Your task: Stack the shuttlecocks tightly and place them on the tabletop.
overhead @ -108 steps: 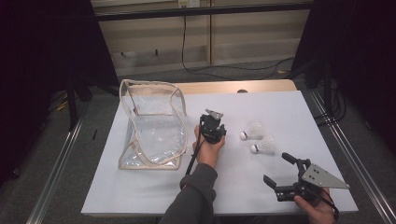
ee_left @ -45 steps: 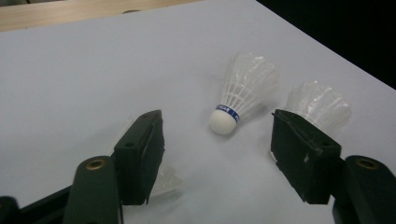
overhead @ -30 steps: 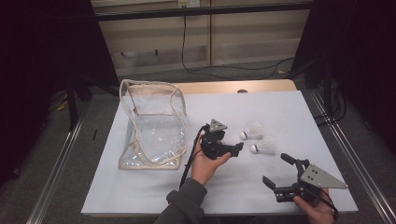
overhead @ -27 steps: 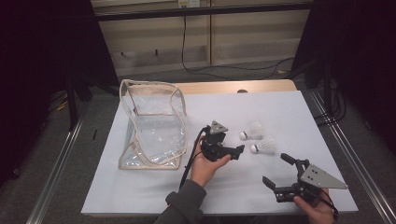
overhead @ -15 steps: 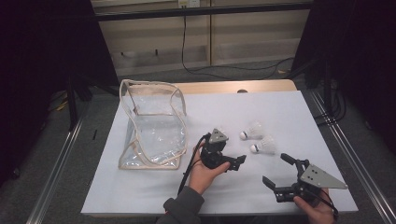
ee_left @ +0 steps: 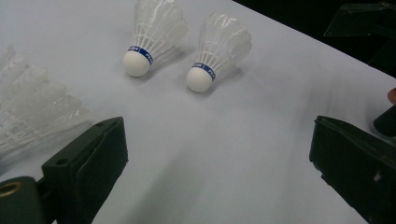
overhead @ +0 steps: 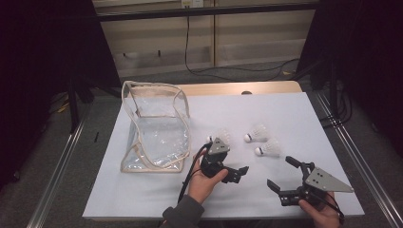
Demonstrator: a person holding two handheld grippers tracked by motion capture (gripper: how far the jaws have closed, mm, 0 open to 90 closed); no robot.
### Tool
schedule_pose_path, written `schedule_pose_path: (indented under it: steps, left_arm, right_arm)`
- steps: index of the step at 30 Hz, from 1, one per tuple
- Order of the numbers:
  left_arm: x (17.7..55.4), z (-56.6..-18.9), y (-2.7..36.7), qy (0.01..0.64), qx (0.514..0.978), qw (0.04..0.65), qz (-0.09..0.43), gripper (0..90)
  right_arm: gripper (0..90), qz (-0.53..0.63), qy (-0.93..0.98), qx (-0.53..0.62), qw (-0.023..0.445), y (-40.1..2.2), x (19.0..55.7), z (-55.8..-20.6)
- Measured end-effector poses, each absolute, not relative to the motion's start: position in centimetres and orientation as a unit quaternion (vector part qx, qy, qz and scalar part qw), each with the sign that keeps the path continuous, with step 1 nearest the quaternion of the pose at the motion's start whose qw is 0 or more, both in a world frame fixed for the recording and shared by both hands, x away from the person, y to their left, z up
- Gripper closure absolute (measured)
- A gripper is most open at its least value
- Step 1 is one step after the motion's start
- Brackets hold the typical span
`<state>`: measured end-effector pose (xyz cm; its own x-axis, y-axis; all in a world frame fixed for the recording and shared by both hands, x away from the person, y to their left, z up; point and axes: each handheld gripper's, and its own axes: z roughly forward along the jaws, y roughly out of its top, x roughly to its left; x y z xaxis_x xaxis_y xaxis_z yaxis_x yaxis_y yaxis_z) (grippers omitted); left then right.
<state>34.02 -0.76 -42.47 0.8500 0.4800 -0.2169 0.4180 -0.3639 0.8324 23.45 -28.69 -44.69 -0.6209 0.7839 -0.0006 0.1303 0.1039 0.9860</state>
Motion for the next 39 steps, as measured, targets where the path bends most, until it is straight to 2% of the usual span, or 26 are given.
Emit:
schedule_pose_path:
  steps: [13, 39]
  left_arm:
    - [33.3, -42.5, 0.7, 0.253, 0.822, 0.509, 0.019, 3.9]
    - [32.3, -42.3, 3.3, 0.235, 0.834, 0.499, 0.008, 3.8]
  right_arm:
    - [0.4, 0.581, 0.688, 0.332, 0.281, -28.7, 23.4, -44.7]
    - [0.4, 0.58, 0.689, 0.332, 0.28, -28.7, 23.5, -44.7]
